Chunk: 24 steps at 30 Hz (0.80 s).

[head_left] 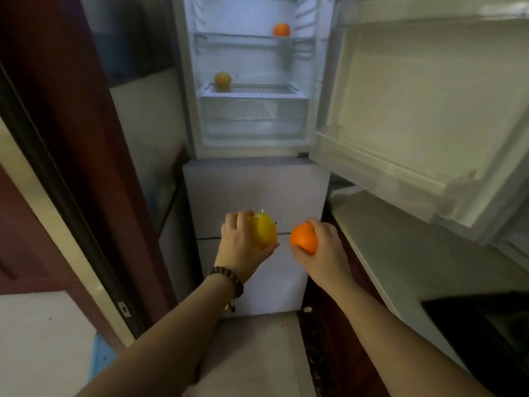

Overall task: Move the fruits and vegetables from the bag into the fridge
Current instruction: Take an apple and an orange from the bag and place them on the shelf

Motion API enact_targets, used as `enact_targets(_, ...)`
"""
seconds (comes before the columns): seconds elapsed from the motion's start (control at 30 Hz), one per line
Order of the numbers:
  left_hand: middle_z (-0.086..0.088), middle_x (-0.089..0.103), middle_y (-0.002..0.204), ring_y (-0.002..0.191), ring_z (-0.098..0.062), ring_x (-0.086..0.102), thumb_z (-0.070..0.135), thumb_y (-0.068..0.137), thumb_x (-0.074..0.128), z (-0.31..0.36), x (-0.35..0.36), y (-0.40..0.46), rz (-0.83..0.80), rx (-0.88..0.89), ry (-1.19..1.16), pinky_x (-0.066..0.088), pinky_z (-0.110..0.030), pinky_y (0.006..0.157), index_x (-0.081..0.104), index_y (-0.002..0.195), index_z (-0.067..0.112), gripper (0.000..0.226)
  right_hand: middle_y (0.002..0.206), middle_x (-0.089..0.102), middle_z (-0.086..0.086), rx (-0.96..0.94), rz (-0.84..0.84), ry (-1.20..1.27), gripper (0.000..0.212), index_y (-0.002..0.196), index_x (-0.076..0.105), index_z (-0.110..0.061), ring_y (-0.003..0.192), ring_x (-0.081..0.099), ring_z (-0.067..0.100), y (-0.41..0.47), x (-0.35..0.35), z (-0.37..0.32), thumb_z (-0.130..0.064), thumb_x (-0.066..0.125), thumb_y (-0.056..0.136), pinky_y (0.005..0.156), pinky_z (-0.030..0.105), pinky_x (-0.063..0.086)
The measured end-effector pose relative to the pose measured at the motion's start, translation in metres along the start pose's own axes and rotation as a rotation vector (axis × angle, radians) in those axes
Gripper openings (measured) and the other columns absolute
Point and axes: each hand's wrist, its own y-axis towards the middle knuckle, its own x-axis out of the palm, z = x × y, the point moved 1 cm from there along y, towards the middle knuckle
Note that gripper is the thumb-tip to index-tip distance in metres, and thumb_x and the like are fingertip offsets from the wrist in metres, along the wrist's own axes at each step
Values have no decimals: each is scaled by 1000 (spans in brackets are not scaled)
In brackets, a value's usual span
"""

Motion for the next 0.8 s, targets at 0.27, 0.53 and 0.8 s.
enact_targets(0.27, -4, 35, 133, 120, -24, 40, 42, 66, 81, 6, 0, 137, 157, -17, 24, 46, -39, 94, 37, 131, 20, 82, 136, 40, 10, -172, -11, 42, 71, 139, 38, -20, 118, 46, 30, 164, -3, -10, -35, 72, 78, 90, 34, 41)
enact_targets(0.53, -7, 37, 134, 113, -22, 47, 43, 68, 79, 21, -14, 253, 289, -4, 7, 42, -30, 85, 36, 132, 17, 81, 133, 42, 10, -289, 72, 98, 69, 136, 41, -22, 113, 49, 29, 294, -10, -43, -36, 73, 76, 87, 30, 37)
enact_targets(0.8, -8, 39, 132, 106, -11, 42, 39, 69, 80, 14, -41, 363, 373, 104, -42, 39, -23, 82, 35, 129, 14, 79, 133, 41, 8, -345, 127, 133, 67, 136, 38, -26, 113, 47, 24, 397, 5, -79, -40, 69, 78, 85, 30, 38)
